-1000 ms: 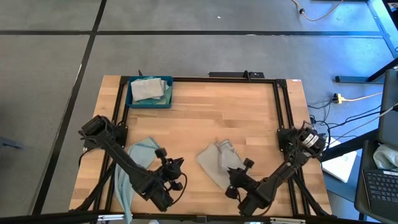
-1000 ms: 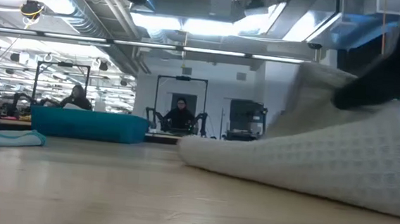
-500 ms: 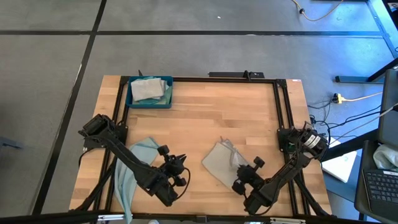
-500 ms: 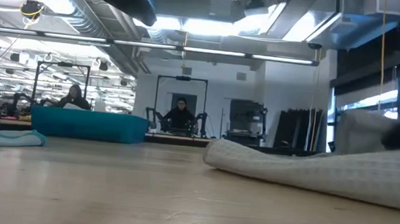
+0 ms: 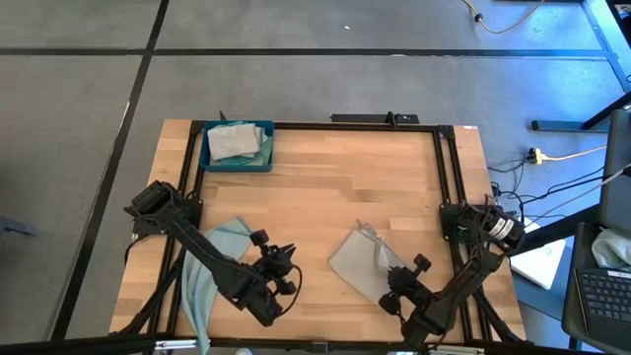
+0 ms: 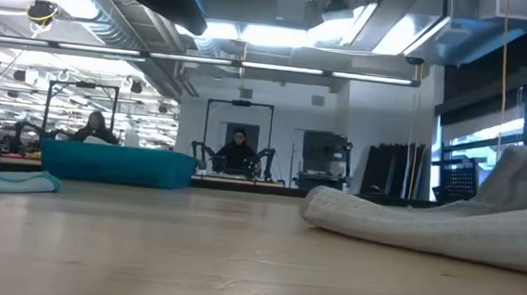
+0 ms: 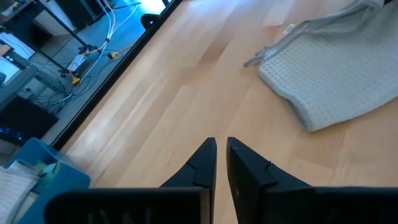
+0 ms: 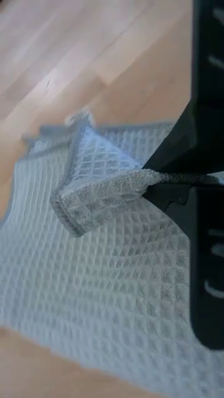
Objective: Fold microfiber towels
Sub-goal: Fold the gray towel
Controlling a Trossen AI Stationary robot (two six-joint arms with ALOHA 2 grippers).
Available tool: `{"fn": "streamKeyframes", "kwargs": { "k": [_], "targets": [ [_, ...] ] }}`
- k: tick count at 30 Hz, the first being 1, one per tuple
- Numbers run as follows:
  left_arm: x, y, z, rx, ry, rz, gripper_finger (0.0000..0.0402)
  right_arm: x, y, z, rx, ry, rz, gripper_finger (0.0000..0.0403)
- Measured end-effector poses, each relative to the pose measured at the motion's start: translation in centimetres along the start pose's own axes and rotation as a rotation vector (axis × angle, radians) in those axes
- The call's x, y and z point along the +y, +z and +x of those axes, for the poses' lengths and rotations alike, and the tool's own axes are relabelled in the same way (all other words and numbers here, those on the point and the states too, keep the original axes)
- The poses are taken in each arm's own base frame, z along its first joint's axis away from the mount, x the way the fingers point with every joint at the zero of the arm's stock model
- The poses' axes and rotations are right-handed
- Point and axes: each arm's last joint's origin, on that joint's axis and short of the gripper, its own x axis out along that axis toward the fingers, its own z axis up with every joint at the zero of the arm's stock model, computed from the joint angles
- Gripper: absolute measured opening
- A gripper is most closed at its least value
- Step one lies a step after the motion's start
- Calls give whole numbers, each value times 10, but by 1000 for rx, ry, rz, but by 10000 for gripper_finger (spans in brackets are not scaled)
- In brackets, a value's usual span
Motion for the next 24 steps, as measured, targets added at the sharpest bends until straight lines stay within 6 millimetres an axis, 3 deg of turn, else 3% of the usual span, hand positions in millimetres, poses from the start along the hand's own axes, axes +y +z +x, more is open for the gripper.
{"fn": "streamKeyframes", "kwargs": {
  "k": [9,17,24],
  "targets": [
    [-1,1,0,-4,-6,-14,28,-20,-15,-8,90,-140,88,19],
    [-3,2,0,-13,-16,-40,27,-22,-37,9,178,-71,166,75],
    [-2,3,1,-12,-13,-42,27,-33,-33,-12,199,-234,87,128]
  ]
}}
